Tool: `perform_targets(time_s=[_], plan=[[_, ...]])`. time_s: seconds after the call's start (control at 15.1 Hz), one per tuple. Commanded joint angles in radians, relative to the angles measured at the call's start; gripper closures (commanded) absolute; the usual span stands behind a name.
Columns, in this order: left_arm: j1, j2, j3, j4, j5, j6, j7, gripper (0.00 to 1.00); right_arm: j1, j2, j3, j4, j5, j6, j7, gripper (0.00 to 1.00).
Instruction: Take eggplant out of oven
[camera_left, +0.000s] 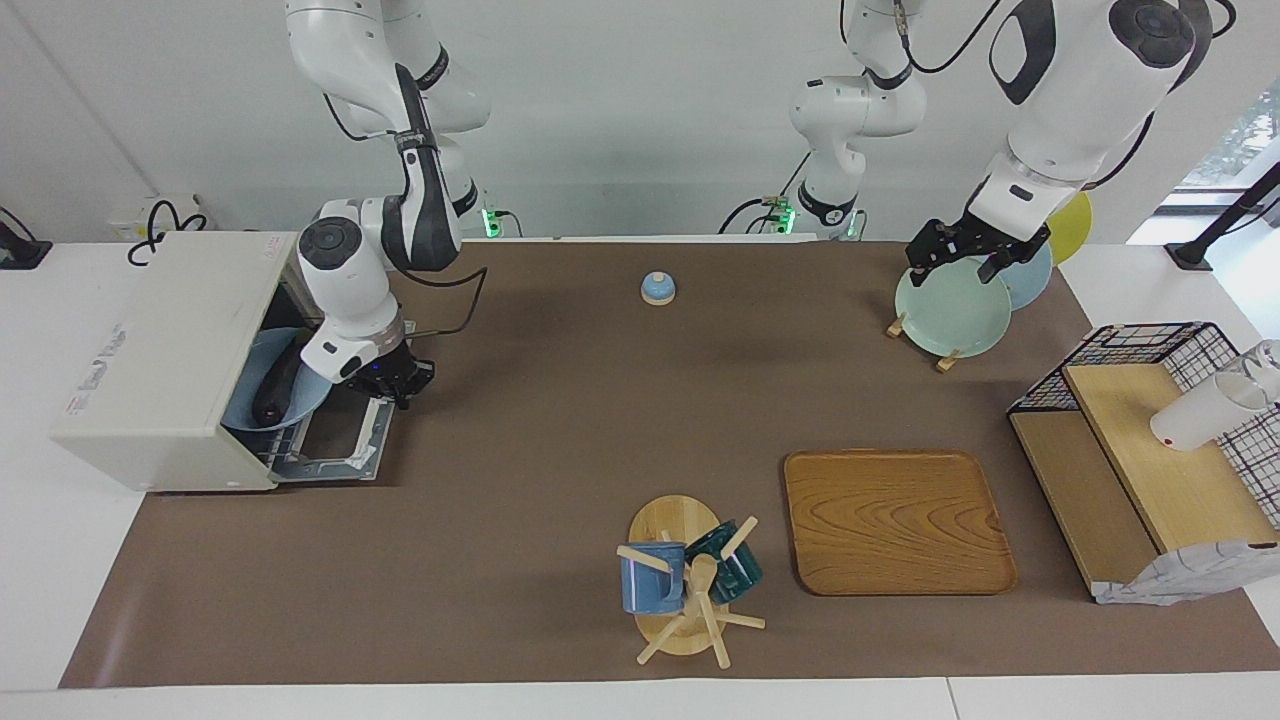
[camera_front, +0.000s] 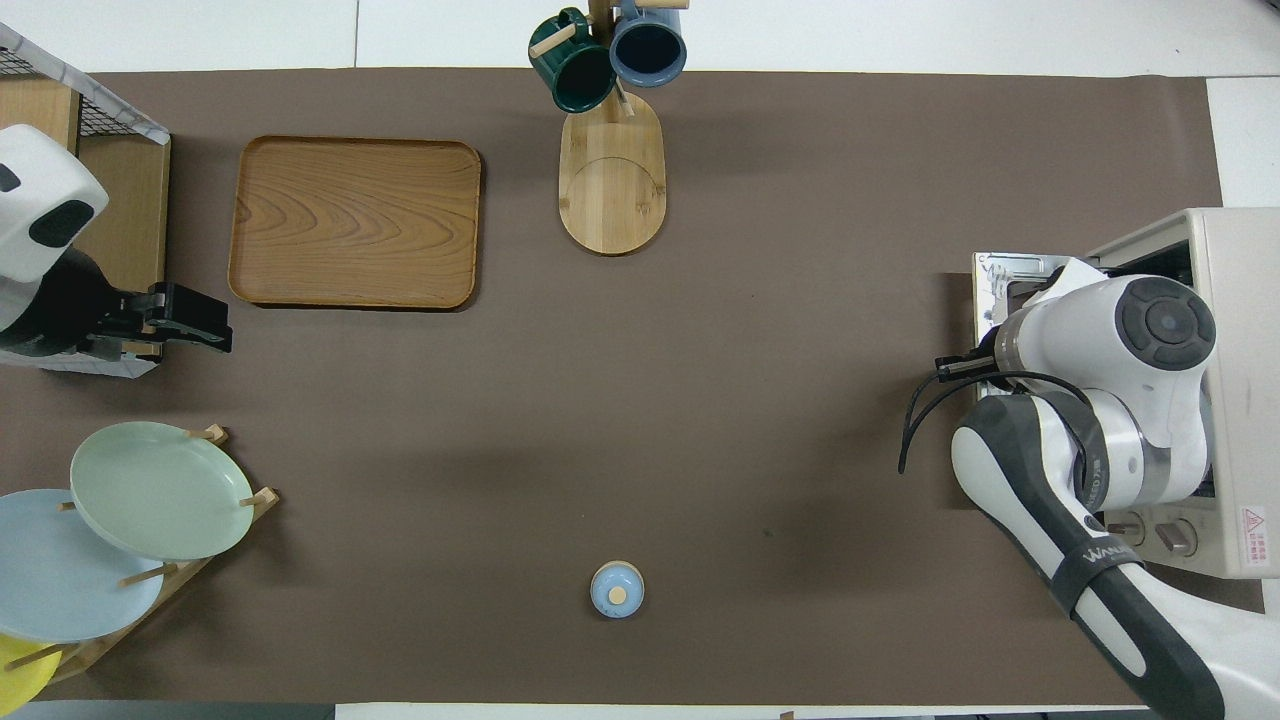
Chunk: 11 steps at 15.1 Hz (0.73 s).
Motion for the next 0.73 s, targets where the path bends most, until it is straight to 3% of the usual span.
perform_targets(time_s=[0.0,0.46,0.66], plan=[[0.011,-0.016,-0.010,-0.013,0.007,-0.011,0.001,0.00,-0.022,-0.010,-0.015,-0.043,0.034,0.042,0.000,1.00],[0.011,-0.016,-0.010,-0.013,0.007,-0.011,0.001,0.00,0.003,0.004,-0.013,-0.042,0.042,0.063,0.006,1.00],[0.011,-0.016,-0.010,-0.013,0.007,-0.011,0.001,0.00,0.059,0.004,-0.015,-0.023,0.059,0.047,0.043,1.00]])
